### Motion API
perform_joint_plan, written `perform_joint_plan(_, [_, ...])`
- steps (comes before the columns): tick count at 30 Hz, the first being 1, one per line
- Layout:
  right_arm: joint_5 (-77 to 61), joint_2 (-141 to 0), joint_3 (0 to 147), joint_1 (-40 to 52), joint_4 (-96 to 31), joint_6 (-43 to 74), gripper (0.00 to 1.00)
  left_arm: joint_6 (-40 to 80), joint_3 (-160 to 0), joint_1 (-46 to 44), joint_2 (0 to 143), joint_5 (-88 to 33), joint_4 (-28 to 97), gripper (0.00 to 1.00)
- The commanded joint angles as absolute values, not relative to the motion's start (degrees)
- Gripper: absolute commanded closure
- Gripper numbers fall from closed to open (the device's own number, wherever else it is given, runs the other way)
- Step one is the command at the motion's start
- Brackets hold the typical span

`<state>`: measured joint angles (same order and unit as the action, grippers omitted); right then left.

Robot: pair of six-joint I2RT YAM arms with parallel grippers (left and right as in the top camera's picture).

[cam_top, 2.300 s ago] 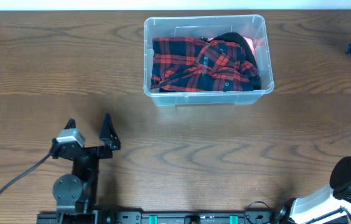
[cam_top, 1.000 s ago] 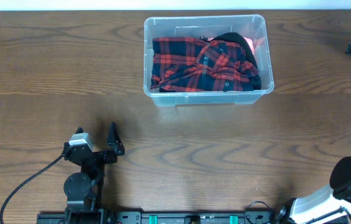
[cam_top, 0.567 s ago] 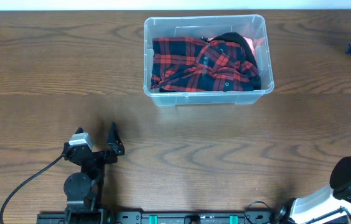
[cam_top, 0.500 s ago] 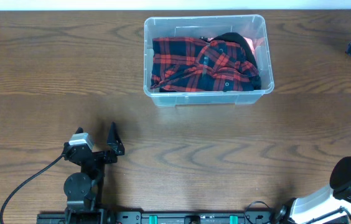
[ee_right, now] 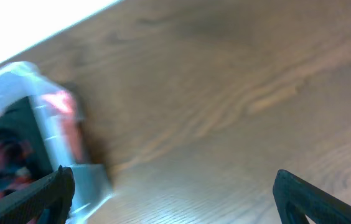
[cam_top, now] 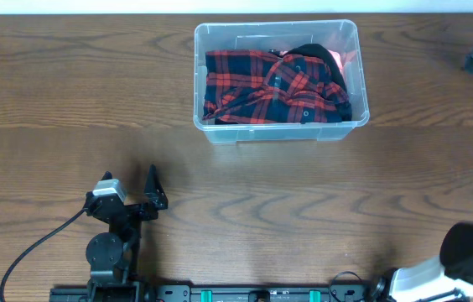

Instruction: Pack container

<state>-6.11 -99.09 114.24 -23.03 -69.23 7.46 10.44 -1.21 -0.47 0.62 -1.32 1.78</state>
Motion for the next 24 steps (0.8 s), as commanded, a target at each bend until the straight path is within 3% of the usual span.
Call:
perform_joint_plan(1, [-6.39,-91.46,114.58,-16.38,-69.23,8.27,0.01,9.47,-0.23,-0.16,0.3,-0.25,4.14,0.02])
perform_joint_plan(13, [-6.39,-76.51,114.3,13.04,-69.25,7.99,0.01,9.47,-0.23,-0.16,0.3,-0.25,4.14,0.02])
perform_joint_plan(17, [-5.78,-70.63,109.19,12.36,-66.37,2.96,0.01,9.47,-0.23,-0.16,0.3,-0.25,4.14,0.02])
perform_joint_plan(24, [-6.04,-52.75,78.13,6.55,-36.36,-3.27,0.01,9.47,-0.23,-0.16,0.3,-0.25,4.14,0.02])
